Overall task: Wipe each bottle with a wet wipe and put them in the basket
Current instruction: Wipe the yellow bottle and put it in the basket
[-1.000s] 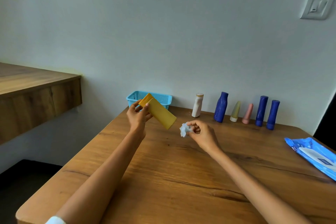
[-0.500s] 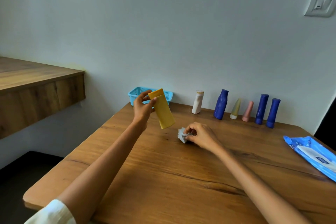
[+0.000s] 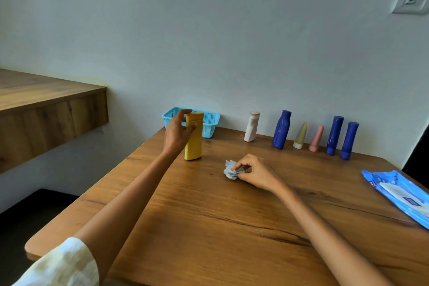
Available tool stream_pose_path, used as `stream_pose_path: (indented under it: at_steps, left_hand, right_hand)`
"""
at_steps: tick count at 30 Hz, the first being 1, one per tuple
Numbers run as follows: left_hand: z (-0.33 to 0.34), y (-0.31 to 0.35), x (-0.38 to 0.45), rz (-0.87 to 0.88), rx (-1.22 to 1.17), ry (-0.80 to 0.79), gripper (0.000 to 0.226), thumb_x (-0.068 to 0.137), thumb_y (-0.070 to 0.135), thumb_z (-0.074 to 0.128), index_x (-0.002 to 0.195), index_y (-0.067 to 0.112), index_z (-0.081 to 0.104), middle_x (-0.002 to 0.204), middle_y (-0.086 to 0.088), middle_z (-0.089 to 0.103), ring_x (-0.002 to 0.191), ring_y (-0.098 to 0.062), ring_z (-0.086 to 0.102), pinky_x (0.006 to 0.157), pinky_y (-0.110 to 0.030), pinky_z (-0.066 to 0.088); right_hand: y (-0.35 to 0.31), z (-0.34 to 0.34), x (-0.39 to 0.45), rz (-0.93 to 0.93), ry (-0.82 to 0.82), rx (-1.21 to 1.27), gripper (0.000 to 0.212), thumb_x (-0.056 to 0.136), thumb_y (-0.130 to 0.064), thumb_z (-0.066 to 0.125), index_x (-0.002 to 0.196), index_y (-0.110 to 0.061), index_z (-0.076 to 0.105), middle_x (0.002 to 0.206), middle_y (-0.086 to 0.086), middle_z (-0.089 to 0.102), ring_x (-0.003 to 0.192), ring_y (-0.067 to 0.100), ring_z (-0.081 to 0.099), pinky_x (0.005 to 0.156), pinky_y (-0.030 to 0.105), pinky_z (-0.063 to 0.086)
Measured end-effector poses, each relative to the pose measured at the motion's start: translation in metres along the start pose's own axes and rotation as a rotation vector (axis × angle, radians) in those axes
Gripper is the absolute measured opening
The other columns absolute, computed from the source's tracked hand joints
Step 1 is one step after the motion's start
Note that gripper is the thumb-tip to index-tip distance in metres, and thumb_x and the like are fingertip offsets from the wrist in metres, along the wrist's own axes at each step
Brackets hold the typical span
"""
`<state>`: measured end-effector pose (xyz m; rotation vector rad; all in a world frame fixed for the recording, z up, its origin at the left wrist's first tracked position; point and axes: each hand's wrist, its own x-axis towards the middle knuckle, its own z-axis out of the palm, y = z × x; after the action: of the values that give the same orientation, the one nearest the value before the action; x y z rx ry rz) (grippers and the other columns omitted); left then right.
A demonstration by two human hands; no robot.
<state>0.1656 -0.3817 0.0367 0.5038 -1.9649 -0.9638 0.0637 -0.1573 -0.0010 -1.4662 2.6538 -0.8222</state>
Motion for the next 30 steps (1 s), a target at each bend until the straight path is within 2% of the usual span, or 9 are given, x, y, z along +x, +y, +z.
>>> stream_pose_path:
  at_steps: [3,5,8,11,15,17,21,25,30]
  left_hand:
    - [0.000,-0.001,-0.002,0.028,0.011,-0.024,0.044,0.089,0.022,0.063,0.129,0.018,0.047,0.126,-0.012,0.057,0.086,-0.013,0.055,0.057,-0.014,0.043]
    - [0.000,-0.001,-0.003,0.035,0.004,-0.018,0.043,0.089,0.020,0.063,0.128,0.017,0.048,0.126,-0.012,0.057,0.086,-0.012,0.055,0.056,-0.012,0.041]
    - [-0.001,0.004,-0.001,0.042,-0.059,-0.001,0.042,0.089,0.020,0.063,0.128,0.017,0.048,0.124,-0.012,0.057,0.087,-0.014,0.056,0.061,-0.017,0.045]
    - [-0.003,0.013,0.005,0.054,-0.128,0.010,0.042,0.089,0.019,0.063,0.128,0.017,0.048,0.122,-0.012,0.056,0.090,-0.018,0.057,0.069,-0.028,0.049]
    - [-0.006,0.021,0.019,0.073,-0.221,-0.053,0.045,0.089,0.016,0.063,0.131,0.019,0.047,0.115,-0.011,0.056,0.096,-0.019,0.058,0.071,-0.029,0.054]
    - [-0.008,0.023,0.028,0.061,-0.304,-0.088,0.046,0.089,0.015,0.063,0.132,0.020,0.046,0.115,-0.011,0.057,0.101,-0.021,0.059,0.070,-0.025,0.055]
    - [-0.018,0.024,0.060,0.026,-0.481,-0.103,0.050,0.088,0.010,0.064,0.133,0.018,0.044,0.112,-0.016,0.060,0.100,-0.024,0.061,0.065,-0.022,0.056]
    - [-0.034,0.016,0.104,-0.036,-0.454,-0.092,0.055,0.091,0.016,0.062,0.139,0.016,0.035,0.118,-0.012,0.057,0.106,-0.023,0.059,0.083,-0.037,0.051]
    - [-0.031,-0.014,0.146,-0.104,-0.269,-0.161,0.041,0.101,0.030,0.040,0.130,0.002,0.046,0.130,-0.016,0.053,0.119,-0.027,0.051,0.088,-0.031,0.040]
  right_hand:
    - [0.000,-0.004,0.000,0.017,0.009,0.085,0.019,0.085,-0.026,0.060,0.081,-0.043,0.067,0.097,-0.014,0.054,0.085,0.006,0.051,0.076,0.029,0.046]
    - [-0.002,-0.006,0.001,0.037,0.042,0.206,0.023,0.088,-0.028,0.055,0.074,-0.042,0.067,0.095,-0.012,0.052,0.085,0.006,0.050,0.075,0.027,0.043]
    - [-0.008,-0.010,0.006,0.078,0.189,0.365,0.017,0.087,-0.040,0.057,0.080,-0.030,0.070,0.096,-0.006,0.052,0.088,0.006,0.052,0.072,0.020,0.038]
    - [-0.017,-0.016,0.021,0.057,0.366,0.397,0.020,0.086,-0.037,0.063,0.093,-0.019,0.066,0.093,-0.007,0.052,0.081,0.002,0.051,0.068,0.015,0.038]
    - [-0.048,-0.023,0.060,-0.010,0.266,0.375,0.038,0.086,-0.034,0.063,0.120,-0.017,0.059,0.113,-0.001,0.058,0.096,0.007,0.055,0.074,0.013,0.042]
    - [-0.066,-0.022,0.083,0.018,0.199,0.373,0.049,0.086,-0.037,0.063,0.127,-0.014,0.054,0.121,-0.001,0.057,0.105,0.012,0.055,0.079,0.018,0.045]
    - [-0.089,-0.020,0.131,0.035,0.155,0.460,0.040,0.085,-0.035,0.066,0.115,-0.010,0.061,0.112,0.005,0.065,0.092,0.014,0.061,0.065,0.018,0.048]
    - [-0.103,-0.025,0.185,0.016,0.250,0.509,0.028,0.082,-0.028,0.070,0.105,-0.011,0.065,0.097,0.005,0.069,0.088,0.017,0.067,0.062,0.020,0.053]
    - [-0.106,-0.003,0.259,0.096,0.270,0.352,0.029,0.083,-0.029,0.067,0.102,-0.007,0.067,0.102,0.013,0.070,0.093,0.028,0.065,0.086,0.043,0.051]
